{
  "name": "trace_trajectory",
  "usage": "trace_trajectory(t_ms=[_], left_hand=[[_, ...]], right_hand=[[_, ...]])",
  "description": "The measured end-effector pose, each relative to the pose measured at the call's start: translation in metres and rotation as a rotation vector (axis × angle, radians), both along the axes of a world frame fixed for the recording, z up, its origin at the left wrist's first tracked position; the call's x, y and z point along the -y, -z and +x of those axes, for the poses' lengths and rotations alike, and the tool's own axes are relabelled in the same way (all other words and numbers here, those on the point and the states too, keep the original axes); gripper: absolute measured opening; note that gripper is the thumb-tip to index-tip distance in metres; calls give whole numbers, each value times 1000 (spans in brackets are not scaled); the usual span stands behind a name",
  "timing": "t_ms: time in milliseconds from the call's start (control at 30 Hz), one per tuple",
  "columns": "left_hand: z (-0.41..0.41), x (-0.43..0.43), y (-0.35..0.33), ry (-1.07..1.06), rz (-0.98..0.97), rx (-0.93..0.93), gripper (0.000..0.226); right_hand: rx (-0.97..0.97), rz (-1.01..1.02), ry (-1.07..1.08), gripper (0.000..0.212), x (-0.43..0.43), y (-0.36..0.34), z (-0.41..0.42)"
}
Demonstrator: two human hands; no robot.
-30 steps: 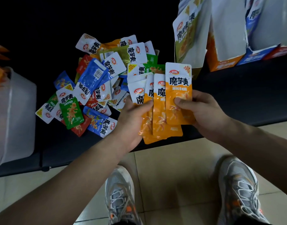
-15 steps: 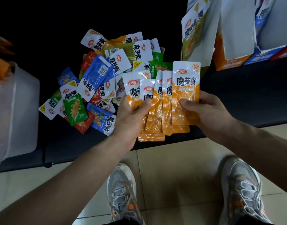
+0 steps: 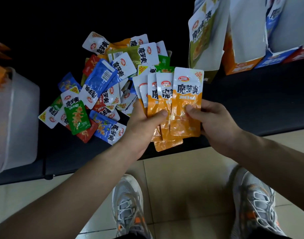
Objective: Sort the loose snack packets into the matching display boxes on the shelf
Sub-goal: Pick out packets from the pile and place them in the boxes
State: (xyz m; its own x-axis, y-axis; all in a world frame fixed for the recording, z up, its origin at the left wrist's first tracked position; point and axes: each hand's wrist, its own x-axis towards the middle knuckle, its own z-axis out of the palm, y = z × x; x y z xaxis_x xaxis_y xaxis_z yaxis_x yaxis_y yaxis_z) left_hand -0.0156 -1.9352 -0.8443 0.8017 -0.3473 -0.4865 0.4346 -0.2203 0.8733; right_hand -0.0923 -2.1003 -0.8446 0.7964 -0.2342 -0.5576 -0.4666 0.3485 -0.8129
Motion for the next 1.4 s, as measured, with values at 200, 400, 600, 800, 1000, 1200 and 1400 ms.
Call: trace_trajectory(t_ms=[200,400,600,800,1000,1200,1400], left_hand=[[-9,23,-7,0,-43,-5,62],[-4,45,-13,98,19,66,64],[-1,74,-27,194,67,47,49],[16,109,-55,321,155,99,52],[51,173,-80,332,199,179,47],[68,255,-73,203,139,345,44],[76,281,-53,41,173,432,46]], right_hand=[[18,-197,-122,18,-12,-2,1],[65,-398,-255,23,15,-17,0],[140,-622,-390,19,54,-29,-7],[186,-598,-150,23,98,-28,-11],[133,-630,26,16,138,-20,-17],[79,-706,115,15,172,-19,-21],[58,-743,112,19,184,-9,-27]])
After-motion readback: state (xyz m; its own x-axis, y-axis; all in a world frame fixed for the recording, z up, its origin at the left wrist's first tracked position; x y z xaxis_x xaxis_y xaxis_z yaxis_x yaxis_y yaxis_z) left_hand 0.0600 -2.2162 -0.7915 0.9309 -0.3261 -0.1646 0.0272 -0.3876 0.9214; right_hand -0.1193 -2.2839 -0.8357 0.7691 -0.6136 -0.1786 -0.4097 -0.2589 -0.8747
